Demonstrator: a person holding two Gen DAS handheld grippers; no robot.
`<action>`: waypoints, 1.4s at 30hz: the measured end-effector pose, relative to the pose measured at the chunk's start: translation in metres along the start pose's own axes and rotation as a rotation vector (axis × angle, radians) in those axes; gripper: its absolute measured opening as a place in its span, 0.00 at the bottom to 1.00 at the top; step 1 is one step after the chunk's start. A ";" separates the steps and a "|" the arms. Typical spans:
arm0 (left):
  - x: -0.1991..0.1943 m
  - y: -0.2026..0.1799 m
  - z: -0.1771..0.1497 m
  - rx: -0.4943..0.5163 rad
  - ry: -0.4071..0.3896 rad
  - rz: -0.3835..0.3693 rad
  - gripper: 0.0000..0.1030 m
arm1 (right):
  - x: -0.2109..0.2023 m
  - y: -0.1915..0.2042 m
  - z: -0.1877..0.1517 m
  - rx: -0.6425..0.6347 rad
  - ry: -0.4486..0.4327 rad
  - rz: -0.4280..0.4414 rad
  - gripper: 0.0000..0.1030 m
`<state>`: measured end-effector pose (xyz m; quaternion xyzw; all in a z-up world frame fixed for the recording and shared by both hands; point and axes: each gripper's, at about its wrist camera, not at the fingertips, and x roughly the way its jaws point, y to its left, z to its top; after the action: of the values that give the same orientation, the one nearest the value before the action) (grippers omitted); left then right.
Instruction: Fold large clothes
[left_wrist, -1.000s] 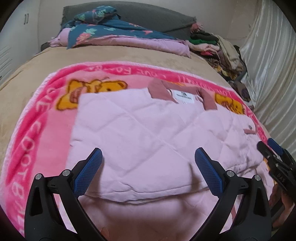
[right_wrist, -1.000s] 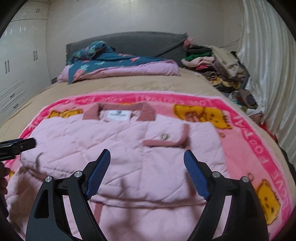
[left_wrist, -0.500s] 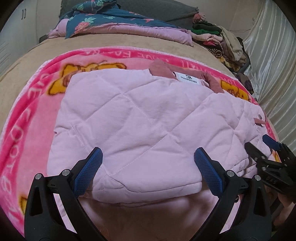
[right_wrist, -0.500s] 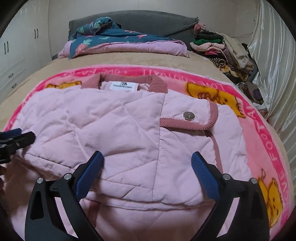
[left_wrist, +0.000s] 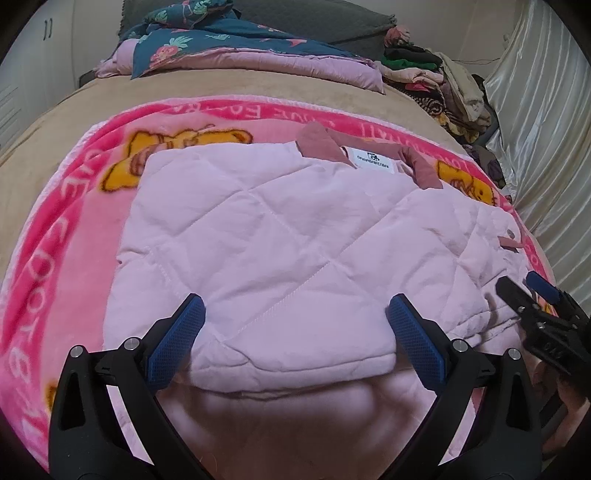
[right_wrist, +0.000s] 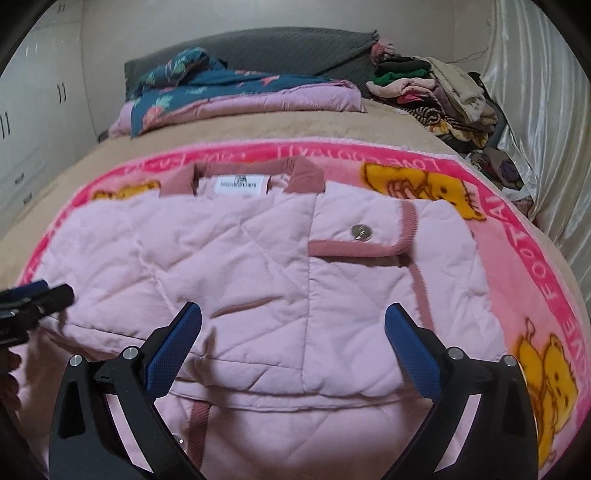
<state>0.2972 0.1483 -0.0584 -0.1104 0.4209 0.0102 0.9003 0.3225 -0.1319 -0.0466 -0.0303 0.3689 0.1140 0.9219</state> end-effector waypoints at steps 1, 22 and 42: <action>-0.003 -0.001 0.000 0.001 -0.002 -0.003 0.91 | -0.004 -0.001 0.001 0.002 -0.005 -0.002 0.96; -0.061 0.000 0.005 -0.003 -0.085 -0.018 0.91 | -0.091 -0.034 -0.022 0.092 -0.123 -0.018 0.96; -0.121 -0.005 -0.021 0.022 -0.181 -0.005 0.91 | -0.146 -0.066 -0.037 0.105 -0.181 -0.090 0.96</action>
<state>0.2040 0.1483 0.0210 -0.1001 0.3375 0.0135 0.9359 0.2106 -0.2284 0.0251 0.0119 0.2880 0.0550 0.9560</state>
